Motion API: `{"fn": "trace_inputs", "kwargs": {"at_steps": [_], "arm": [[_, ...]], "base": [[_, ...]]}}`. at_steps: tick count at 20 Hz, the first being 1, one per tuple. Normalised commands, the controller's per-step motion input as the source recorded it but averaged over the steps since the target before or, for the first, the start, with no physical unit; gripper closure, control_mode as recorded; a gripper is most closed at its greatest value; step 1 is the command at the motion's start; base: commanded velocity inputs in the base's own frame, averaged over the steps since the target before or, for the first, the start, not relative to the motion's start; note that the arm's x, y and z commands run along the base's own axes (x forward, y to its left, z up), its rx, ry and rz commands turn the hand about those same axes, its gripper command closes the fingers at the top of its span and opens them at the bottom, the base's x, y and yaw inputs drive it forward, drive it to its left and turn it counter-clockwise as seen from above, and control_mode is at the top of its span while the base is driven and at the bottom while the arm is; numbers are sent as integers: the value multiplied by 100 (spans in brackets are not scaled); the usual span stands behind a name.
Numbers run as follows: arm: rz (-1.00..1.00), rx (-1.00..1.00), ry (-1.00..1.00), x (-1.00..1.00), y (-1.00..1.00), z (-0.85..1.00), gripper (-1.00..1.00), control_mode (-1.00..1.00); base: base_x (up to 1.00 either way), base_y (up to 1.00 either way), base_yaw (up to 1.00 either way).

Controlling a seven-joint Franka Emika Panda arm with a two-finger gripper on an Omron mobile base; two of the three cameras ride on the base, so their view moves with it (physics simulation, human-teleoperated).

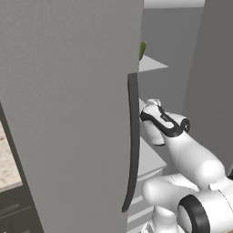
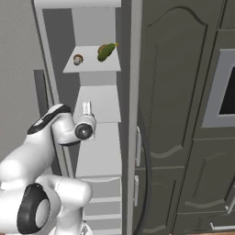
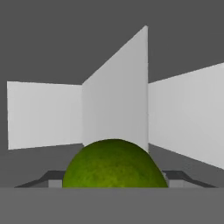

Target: Take the lime and cucumber from the second highest rack and move them to the highest rack where the mushroom and potato are located, to maximize freezer space. Close the freezer door after rearranging.

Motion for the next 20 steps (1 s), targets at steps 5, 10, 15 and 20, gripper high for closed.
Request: {"fn": "trace_inputs", "kwargs": {"at_steps": [5, 10, 15, 20], "arm": [[-4, 14, 39, -41, 0, 100, 100, -100], [0, 13, 44, -41, 0, 93, 100, -100], [0, 9, 44, -37, 0, 79, 100, -100], [0, 9, 36, -40, 0, 76, 100, -100]], "base": [[0, 0, 0], [0, 0, 0], [0, 0, 0], [0, 0, 0]]}}
